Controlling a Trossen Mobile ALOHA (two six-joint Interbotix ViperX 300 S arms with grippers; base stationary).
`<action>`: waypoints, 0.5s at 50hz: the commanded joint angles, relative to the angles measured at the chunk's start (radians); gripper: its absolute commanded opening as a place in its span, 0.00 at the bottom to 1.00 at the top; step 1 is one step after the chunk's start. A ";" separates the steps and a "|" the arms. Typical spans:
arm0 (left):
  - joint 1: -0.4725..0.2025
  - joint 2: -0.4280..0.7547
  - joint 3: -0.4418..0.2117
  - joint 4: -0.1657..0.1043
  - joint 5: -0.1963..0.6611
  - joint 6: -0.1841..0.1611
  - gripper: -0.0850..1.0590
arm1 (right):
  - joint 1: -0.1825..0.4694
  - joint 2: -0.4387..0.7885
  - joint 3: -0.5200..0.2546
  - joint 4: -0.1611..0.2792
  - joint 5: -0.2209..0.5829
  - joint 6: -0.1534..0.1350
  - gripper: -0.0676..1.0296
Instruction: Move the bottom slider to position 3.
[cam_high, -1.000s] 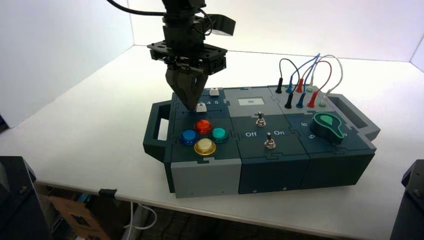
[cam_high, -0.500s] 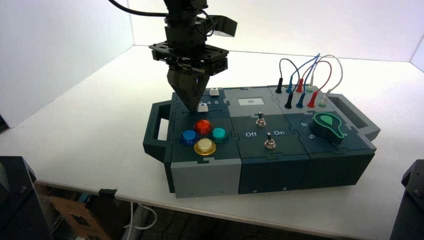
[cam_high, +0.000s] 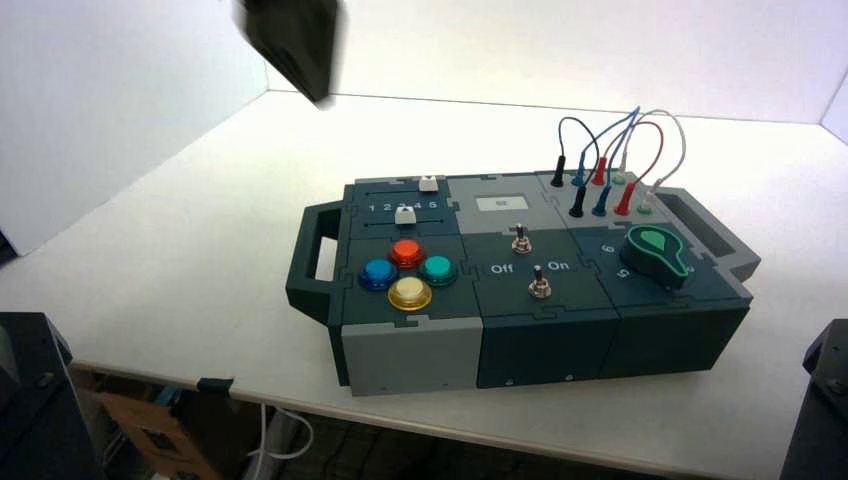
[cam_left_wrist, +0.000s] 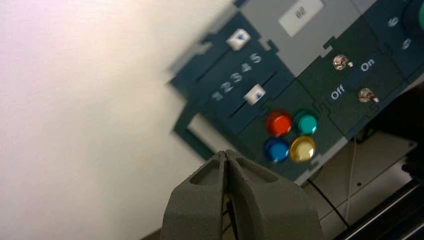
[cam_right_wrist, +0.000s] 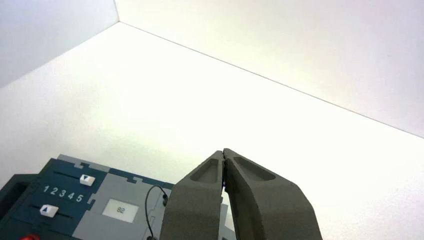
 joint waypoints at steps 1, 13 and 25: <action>0.041 -0.193 0.023 0.014 0.018 -0.005 0.05 | 0.000 0.003 -0.028 0.000 -0.011 0.002 0.04; 0.132 -0.466 0.078 0.031 0.017 -0.035 0.05 | 0.000 0.005 -0.035 0.009 -0.008 0.005 0.04; 0.173 -0.571 0.132 0.035 -0.002 -0.072 0.05 | 0.002 0.005 -0.041 0.020 0.005 0.008 0.04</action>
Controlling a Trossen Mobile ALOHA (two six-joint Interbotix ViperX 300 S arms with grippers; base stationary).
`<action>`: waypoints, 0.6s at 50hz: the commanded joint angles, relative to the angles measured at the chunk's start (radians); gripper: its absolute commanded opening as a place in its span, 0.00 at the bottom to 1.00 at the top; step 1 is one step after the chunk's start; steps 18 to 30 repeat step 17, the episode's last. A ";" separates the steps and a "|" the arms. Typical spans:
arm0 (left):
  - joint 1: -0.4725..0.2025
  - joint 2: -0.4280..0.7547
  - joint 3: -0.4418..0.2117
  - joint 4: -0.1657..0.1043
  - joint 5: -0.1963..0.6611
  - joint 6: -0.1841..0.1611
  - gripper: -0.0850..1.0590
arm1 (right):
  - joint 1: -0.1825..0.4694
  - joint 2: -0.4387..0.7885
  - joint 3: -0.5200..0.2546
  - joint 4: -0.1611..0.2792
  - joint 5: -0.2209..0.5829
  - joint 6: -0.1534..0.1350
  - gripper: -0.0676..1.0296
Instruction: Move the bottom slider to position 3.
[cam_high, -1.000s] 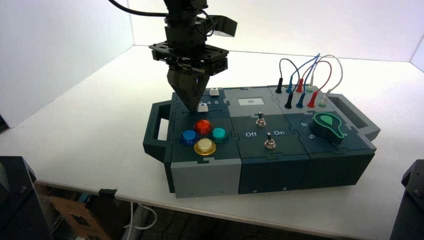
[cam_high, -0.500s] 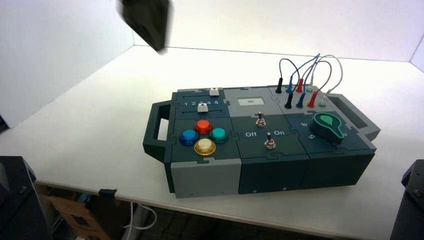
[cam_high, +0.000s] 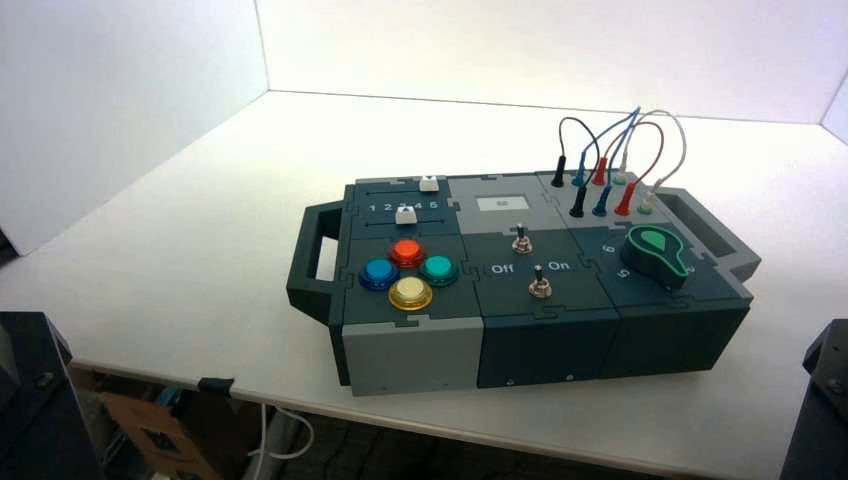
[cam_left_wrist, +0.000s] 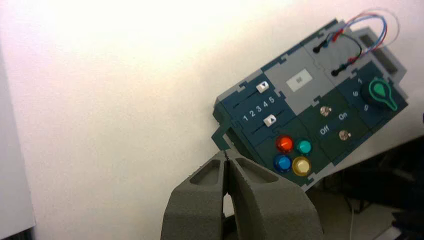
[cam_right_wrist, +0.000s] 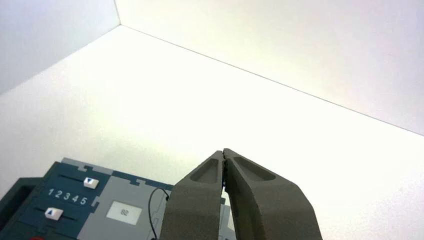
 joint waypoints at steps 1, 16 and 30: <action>0.012 -0.025 0.003 0.002 -0.020 -0.015 0.05 | 0.000 0.003 -0.032 0.006 -0.002 0.002 0.04; 0.012 -0.025 -0.008 0.003 -0.091 -0.021 0.05 | 0.002 0.003 -0.032 0.008 0.000 0.002 0.04; 0.014 -0.025 -0.008 0.003 -0.097 -0.021 0.05 | 0.002 0.003 -0.032 0.009 -0.002 0.002 0.04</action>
